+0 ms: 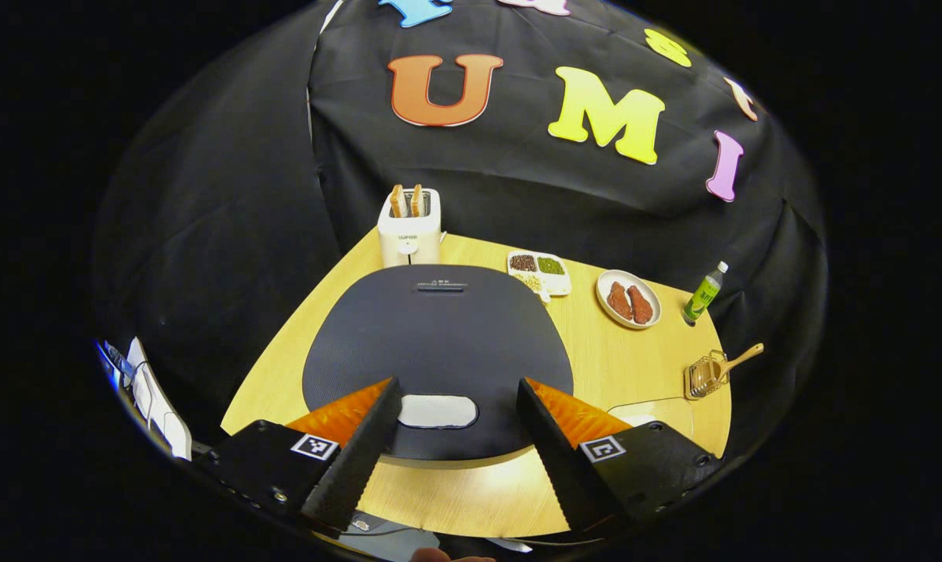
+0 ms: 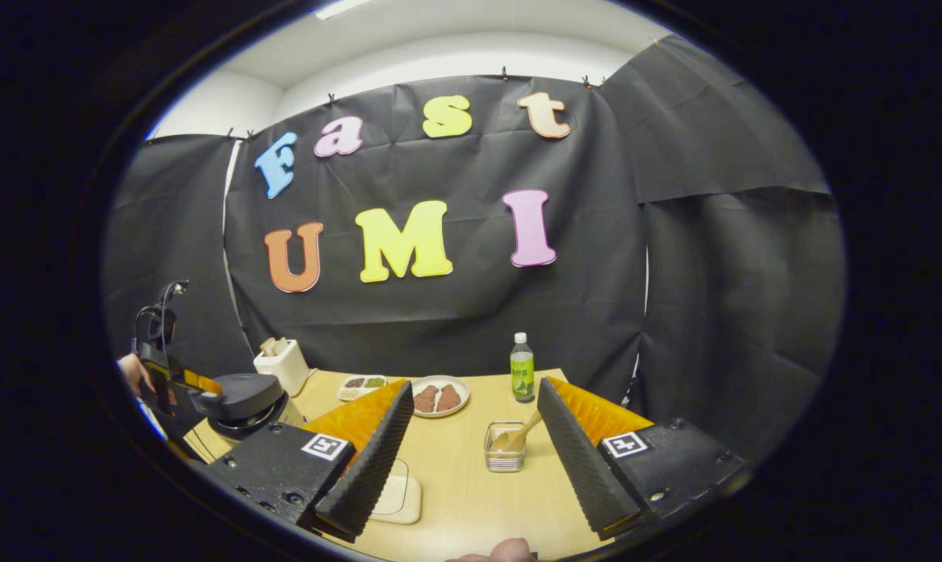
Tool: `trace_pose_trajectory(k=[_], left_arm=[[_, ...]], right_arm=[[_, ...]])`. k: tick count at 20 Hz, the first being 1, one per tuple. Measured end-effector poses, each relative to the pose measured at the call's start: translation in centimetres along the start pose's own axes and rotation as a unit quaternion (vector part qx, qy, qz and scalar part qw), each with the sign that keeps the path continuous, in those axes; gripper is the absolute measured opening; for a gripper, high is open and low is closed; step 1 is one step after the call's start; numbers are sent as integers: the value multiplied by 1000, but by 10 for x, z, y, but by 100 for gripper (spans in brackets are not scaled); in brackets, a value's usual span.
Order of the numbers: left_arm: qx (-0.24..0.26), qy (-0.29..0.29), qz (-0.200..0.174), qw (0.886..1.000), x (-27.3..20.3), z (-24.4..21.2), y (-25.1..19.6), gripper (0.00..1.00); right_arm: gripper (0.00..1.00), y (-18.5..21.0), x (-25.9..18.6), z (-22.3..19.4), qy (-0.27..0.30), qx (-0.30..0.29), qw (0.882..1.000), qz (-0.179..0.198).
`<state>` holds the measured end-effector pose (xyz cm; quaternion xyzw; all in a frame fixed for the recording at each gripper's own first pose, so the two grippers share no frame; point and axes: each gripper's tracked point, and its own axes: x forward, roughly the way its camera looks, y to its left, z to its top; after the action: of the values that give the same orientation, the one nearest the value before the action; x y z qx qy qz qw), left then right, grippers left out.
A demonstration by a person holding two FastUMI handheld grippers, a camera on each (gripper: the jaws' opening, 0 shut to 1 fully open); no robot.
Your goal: Close the left gripper, press the button to open the rice cooker; take a wooden spoon from the chopstick holder with the right hand, scoop a spoonful of rice and pour it into the rice cooker, then put the wooden spoon back into the chopstick holder.
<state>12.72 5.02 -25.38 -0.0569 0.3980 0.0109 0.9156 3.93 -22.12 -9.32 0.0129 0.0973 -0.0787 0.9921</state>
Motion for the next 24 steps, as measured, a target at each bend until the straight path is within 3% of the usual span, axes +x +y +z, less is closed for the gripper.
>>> trace_pose_trajectory(k=[12,18,24], left_arm=[[11,37,23,999,20,-36,-1,97],[-4,23,26,999,21,-35,1,99],[-11,1,23,1000,21,-37,1,100]], right_arm=[[99,-15,10,-8,9,17,1000,4],[100,-17,20,-18,23,39,999,14],[100,-4,21,-8,14,24,999,37]])
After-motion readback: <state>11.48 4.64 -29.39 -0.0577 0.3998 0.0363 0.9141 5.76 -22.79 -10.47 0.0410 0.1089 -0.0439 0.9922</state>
